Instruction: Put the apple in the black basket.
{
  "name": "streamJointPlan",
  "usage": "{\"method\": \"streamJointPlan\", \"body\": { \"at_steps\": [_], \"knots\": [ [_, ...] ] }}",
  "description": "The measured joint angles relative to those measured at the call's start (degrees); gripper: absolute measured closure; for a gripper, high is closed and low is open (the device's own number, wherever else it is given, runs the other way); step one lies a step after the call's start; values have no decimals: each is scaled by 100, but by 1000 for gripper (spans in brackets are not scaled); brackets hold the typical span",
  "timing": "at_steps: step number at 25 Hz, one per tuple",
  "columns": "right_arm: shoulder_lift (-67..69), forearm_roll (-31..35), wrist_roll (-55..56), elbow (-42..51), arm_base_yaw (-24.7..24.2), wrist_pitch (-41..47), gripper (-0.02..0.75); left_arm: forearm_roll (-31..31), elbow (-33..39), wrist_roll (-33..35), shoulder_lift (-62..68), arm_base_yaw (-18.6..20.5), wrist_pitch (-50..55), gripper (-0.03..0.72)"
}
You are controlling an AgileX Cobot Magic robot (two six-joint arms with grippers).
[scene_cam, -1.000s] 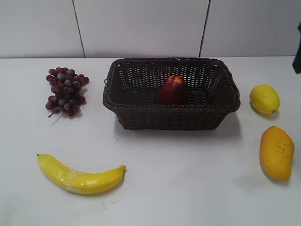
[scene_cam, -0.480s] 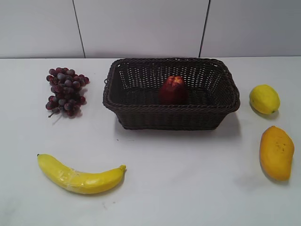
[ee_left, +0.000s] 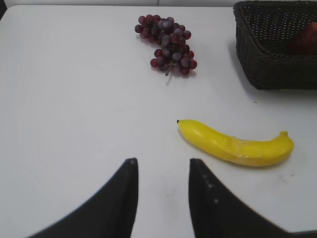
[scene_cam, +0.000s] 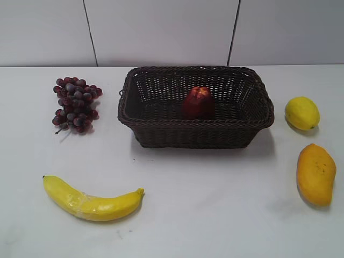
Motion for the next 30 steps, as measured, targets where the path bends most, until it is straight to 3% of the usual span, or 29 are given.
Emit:
{"method": "streamJointPlan", "body": {
  "at_steps": [9, 15, 30],
  "knots": [
    [-1625, 0, -4, 0, 0, 12, 262, 0, 0, 0, 0, 0, 0, 452],
    [-1663, -18, -4, 6, 0, 12, 301, -6, 0, 0, 0, 0, 0, 452],
    [-1663, -22, -4, 6, 0, 6, 302, -6, 0, 0, 0, 0, 0, 452]
  ]
}}
